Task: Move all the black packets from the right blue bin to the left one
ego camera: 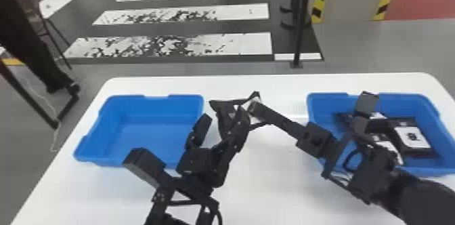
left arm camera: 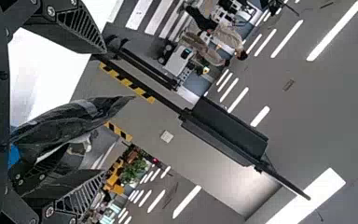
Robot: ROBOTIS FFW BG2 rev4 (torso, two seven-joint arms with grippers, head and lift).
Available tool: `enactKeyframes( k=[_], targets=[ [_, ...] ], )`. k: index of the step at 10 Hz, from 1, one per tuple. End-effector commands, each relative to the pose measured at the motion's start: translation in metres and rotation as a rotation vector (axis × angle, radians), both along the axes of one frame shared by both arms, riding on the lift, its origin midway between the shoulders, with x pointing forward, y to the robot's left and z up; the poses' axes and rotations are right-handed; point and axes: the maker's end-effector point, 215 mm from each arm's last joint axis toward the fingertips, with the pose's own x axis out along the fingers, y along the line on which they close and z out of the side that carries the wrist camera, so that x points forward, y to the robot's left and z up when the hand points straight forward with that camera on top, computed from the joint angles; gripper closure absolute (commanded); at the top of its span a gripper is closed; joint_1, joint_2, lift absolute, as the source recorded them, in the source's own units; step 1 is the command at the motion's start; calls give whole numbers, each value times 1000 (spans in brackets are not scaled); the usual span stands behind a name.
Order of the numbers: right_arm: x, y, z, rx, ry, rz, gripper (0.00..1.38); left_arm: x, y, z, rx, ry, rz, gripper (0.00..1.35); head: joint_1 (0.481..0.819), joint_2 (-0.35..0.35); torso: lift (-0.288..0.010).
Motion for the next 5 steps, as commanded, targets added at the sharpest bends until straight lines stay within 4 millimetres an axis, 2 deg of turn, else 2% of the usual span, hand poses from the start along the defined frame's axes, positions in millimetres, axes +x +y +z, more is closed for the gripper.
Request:
enactKeyframes(
  k=[1, 2, 3, 5],
  targets=[
    [-6, 13, 3, 15, 4, 29, 1179, 1, -2, -1, 11, 1, -7, 268, 695, 144, -168],
    [-6, 14, 4, 18, 2, 27, 1179, 3, 2, -3, 35, 4, 3, 1056, 695, 148, -168],
    [-5, 13, 4, 23, 2, 24, 1179, 5, 9, -9, 26, 28, 17, 1171, 695, 159, -168],
    [-3, 12, 4, 23, 0, 19, 1179, 4, 8, -10, 14, 32, 15, 1216, 695, 170, -168]
  ],
)
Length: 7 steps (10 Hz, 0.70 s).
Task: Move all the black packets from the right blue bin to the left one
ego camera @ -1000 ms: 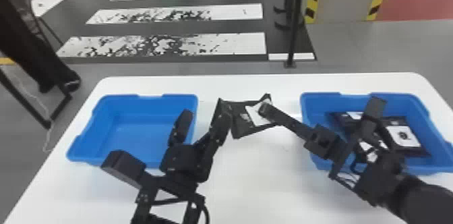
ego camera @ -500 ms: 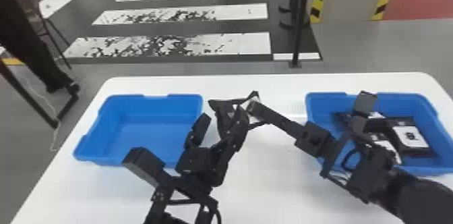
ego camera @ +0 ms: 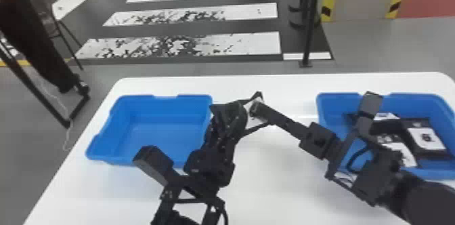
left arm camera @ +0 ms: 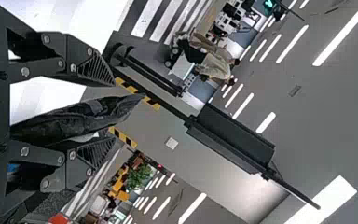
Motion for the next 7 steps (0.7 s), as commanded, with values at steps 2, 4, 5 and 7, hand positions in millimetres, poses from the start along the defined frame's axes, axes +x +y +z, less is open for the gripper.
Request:
enactKeyframes(
  k=[2, 4, 5, 7],
  targets=[
    [3, -3, 0, 7, -9, -18, 1153, 0, 9, 13, 12, -48, 29, 1216, 695, 170, -168],
    [11, -12, -4, 29, -3, -58, 953, 6, 45, 17, 50, -80, 119, 1216, 695, 181, -168],
    [14, -18, -9, 44, 9, -76, 533, 12, 70, 12, 97, -83, 179, 1216, 695, 186, -168],
    [19, -27, -12, 53, 13, -103, 110, 34, 147, -1, 319, -107, 345, 1216, 695, 225, -168]
  ],
)
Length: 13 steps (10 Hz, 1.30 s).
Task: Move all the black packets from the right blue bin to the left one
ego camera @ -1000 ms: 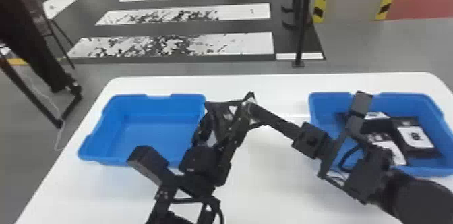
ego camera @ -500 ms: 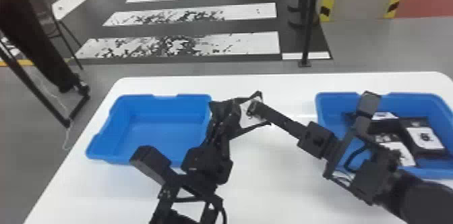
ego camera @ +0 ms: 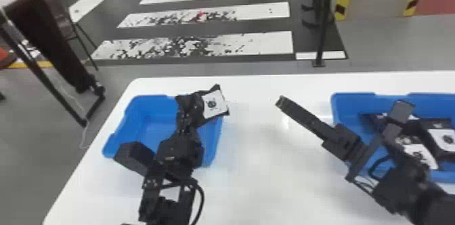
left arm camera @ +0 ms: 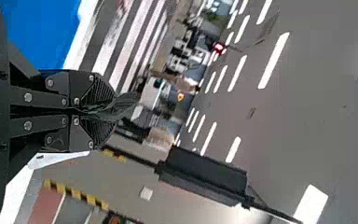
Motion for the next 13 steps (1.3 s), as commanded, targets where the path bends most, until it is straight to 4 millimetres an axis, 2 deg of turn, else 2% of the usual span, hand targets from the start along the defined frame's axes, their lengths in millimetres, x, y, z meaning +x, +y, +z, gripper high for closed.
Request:
enactKeyframes(
  k=[1, 2, 3, 4, 5, 6, 7, 8, 9, 10, 11, 12, 13],
  targets=[
    [1, -4, -3, -5, 3, -7, 128, 11, 52, -1, 153, -35, 132, 1216, 695, 259, -168],
    [-1, -2, -4, -21, -8, -4, 131, 9, 66, 0, 151, -57, 200, 1127, 695, 295, -168],
    [11, -23, -4, -127, -84, -59, 130, 9, 70, 2, 158, -61, 207, 567, 695, 325, -168],
    [23, -50, -1, -287, -186, -122, 131, 2, 69, 8, 153, -91, 210, 101, 695, 324, -168],
    [32, -79, 4, -423, -260, -190, 131, -7, 64, 15, 126, -127, 206, 71, 695, 311, -168],
    [36, -114, 14, -607, -329, -295, 131, -14, 58, 22, 113, -162, 200, 140, 695, 277, -168],
    [30, -151, 16, -762, -334, -415, 127, -19, 43, 25, 65, -180, 169, 145, 695, 235, -168],
    [20, -181, 7, -842, -284, -504, 124, -25, 29, 31, 45, -191, 138, 147, 695, 179, -168],
    [11, -199, -8, -883, -203, -559, 124, -32, 12, 32, 18, -188, 107, 145, 695, 123, -168],
    [2, -219, -20, -915, -135, -607, 124, -36, -10, 21, -53, -165, 53, 140, 695, 101, -168],
    [-3, -240, -38, -935, -70, -621, 124, -40, -33, 19, -99, -163, 6, 147, 695, 48, -168],
    [-7, -251, -53, -960, -14, -617, 124, -41, -43, 23, -104, -169, -17, 148, 695, 4, -168],
    [-6, -255, -62, -992, 25, -601, 125, -41, -43, 24, -102, -170, -18, 148, 695, -43, -168]
  ],
)
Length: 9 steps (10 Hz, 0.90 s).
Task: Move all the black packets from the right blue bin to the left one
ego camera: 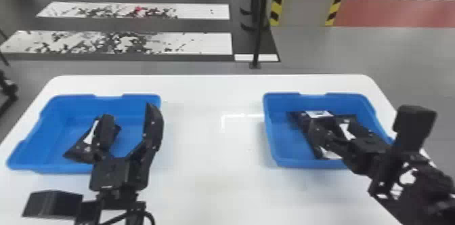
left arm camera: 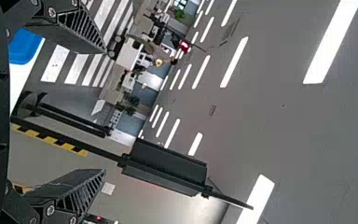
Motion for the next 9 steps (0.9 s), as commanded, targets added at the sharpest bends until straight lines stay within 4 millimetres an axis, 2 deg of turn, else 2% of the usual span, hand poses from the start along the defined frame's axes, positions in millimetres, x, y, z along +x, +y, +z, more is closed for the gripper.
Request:
enactKeyframes(
  k=[1, 2, 4, 6, 9],
  targets=[
    [-1, -6, -16, -30, 97, 0, 130, 0, -1, 0, -1, 4, -5, 148, 695, -62, -168],
    [-5, -10, -27, -60, 187, 5, 131, 1, -4, -2, 2, 10, -13, 148, 695, -66, -168],
    [-3, -23, -29, -121, 304, -5, 131, 2, -6, -5, -3, 20, -21, 148, 695, -81, -168],
    [-2, -39, -42, -155, 409, -37, 131, 4, -9, -8, -7, 31, -34, 148, 695, -99, -168],
    [2, -30, -54, -147, 469, -6, 134, 4, -13, -12, -15, 44, -50, 148, 695, -118, -168]
  ],
)
